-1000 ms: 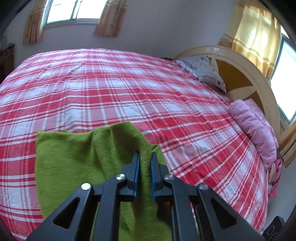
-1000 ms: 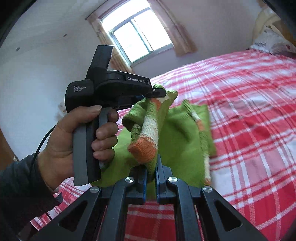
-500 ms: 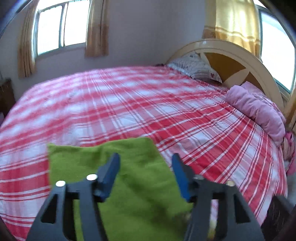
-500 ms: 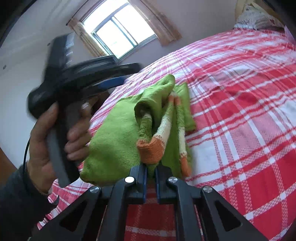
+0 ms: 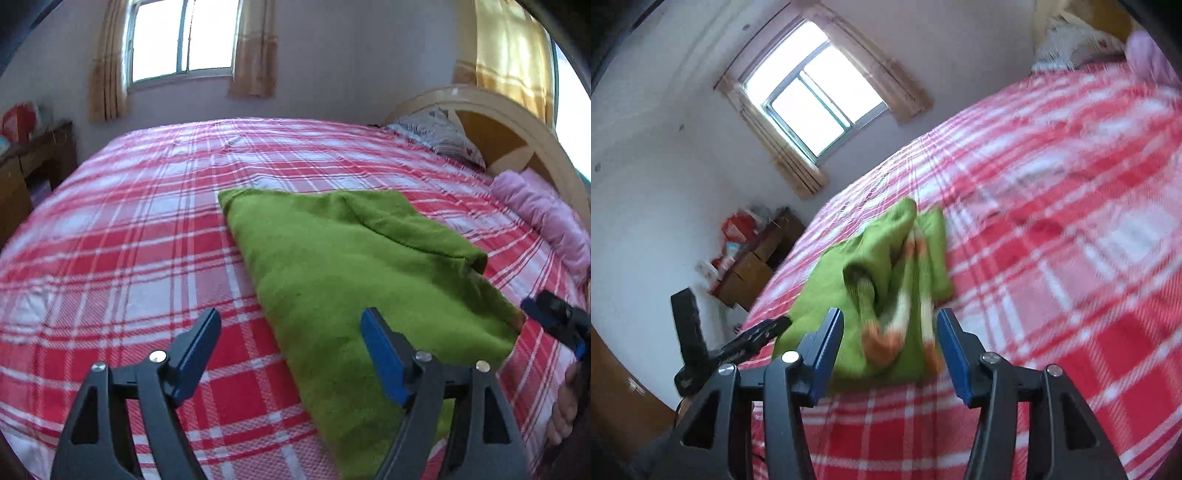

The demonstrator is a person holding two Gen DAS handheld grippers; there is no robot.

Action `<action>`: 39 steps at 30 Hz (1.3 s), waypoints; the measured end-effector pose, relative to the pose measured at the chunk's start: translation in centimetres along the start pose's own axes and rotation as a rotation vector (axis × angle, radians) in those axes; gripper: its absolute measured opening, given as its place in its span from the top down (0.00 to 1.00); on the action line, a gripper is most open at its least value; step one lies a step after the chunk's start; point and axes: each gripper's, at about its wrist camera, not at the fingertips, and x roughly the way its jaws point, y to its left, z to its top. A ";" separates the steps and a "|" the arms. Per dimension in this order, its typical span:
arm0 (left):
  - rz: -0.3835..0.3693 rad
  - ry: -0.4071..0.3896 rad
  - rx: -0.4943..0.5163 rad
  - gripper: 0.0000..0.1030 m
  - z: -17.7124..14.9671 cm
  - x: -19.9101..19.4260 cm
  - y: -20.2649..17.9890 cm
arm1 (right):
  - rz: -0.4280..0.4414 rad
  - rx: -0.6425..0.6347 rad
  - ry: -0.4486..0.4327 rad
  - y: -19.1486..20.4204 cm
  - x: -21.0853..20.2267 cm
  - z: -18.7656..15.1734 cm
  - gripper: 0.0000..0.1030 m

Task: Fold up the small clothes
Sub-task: 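Press the folded edge with the right tool, then open it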

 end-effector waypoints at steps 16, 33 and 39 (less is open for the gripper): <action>-0.136 -0.014 -0.065 0.00 -1.3 0.7 0.2 | 0.015 0.035 0.278 -0.2 10.4 4.7 0.86; -0.100 0.060 -0.024 0.00 -1.7 2.1 -1.0 | -0.111 -0.167 0.080 3.2 6.9 7.0 0.47; -0.126 0.018 -0.067 0.00 -1.8 1.2 0.0 | 0.007 -0.361 0.277 8.2 12.5 5.6 0.47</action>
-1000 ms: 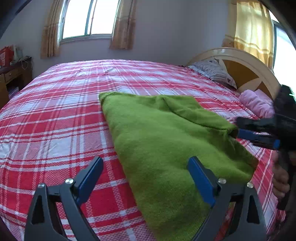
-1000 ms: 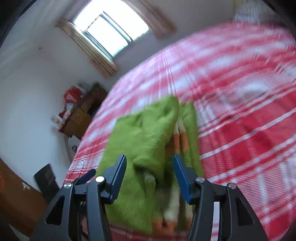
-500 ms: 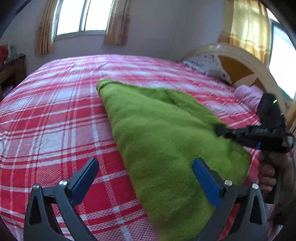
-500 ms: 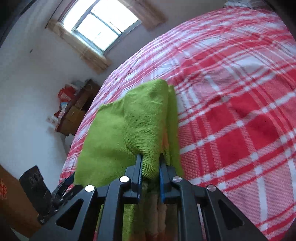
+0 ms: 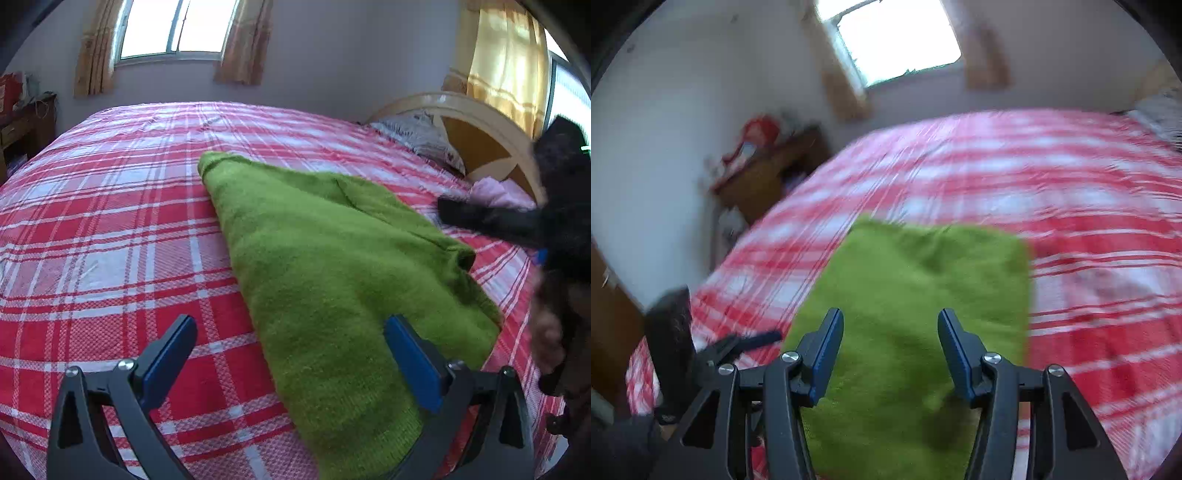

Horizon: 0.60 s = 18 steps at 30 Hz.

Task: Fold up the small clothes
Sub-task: 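Press the folded edge with the right tool, then open it, then move the right tool to the sweater bundle's edge and close on it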

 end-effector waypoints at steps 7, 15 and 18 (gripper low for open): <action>0.000 -0.002 -0.152 0.00 -0.3 -0.2 2.9 | -0.155 0.131 0.077 -6.8 3.5 -1.1 0.48; 0.008 -0.021 -0.116 0.00 -0.5 -0.6 2.2 | -0.138 -0.190 0.004 2.4 0.4 -0.9 0.48; 0.016 -0.021 -0.115 0.00 -0.5 -0.7 2.2 | -0.119 -0.274 0.113 4.2 3.2 -1.5 0.48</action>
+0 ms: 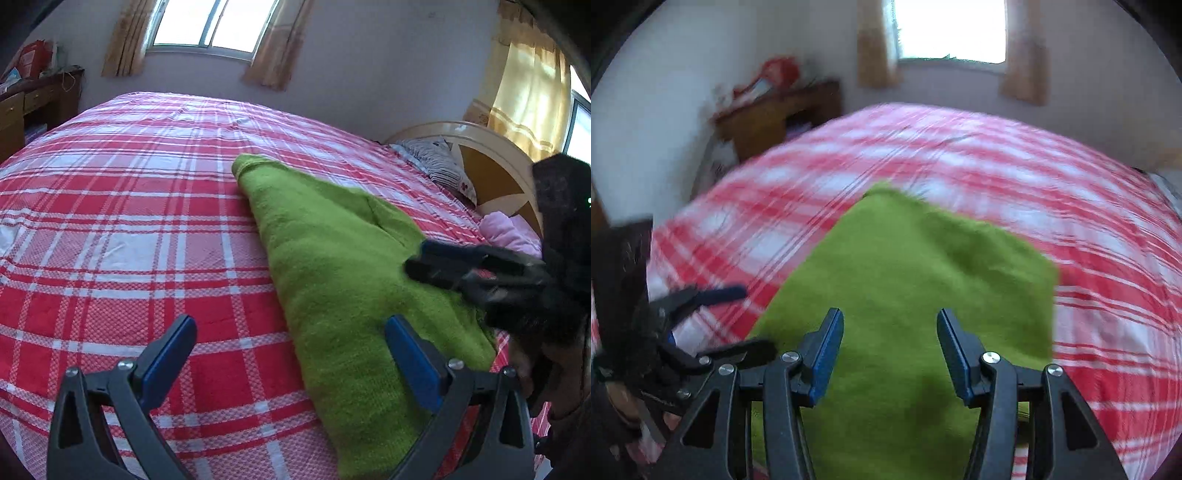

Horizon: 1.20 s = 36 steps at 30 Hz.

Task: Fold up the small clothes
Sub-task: 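Move the right tool to the sweater bundle's edge and close on it, then close the left tool on the bundle while the right tool holds its edge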

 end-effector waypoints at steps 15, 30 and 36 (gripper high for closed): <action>-0.074 0.067 0.105 0.00 -0.1 1.2 -2.2 | 0.048 0.439 -0.191 -13.0 -3.0 -3.8 0.33; -0.088 0.137 0.095 0.00 -0.2 2.5 -2.5 | 0.282 0.642 -0.056 -18.1 4.1 -4.2 0.33; -0.087 0.143 0.099 0.00 -0.2 2.7 -2.3 | 0.310 0.638 -0.063 -17.7 5.9 -2.8 0.33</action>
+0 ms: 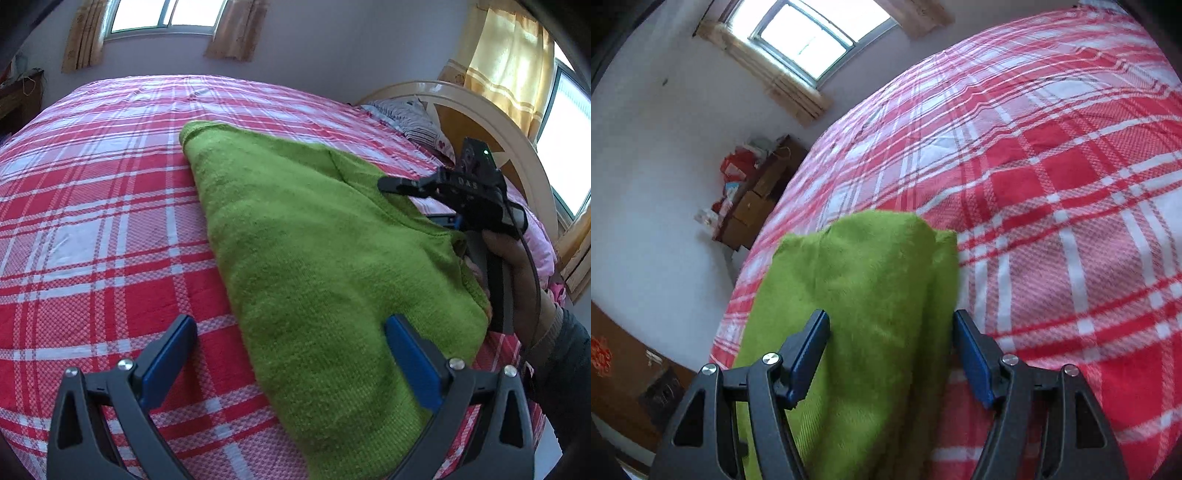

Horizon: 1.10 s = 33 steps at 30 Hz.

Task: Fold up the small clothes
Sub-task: 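Close the left tool on the bundle while the right tool holds its edge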

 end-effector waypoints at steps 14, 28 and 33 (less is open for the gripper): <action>-0.010 0.007 0.006 0.00 0.2 0.3 0.0 | 0.091 0.018 0.019 -0.4 1.4 -0.2 0.58; 0.022 -0.023 0.112 0.28 -0.2 -0.1 -2.2 | 0.044 -0.037 -0.003 0.4 1.3 -0.9 0.66; 0.059 -0.048 0.143 0.48 -0.1 -0.6 -3.3 | 0.022 -0.073 -0.024 0.9 1.3 -0.9 0.70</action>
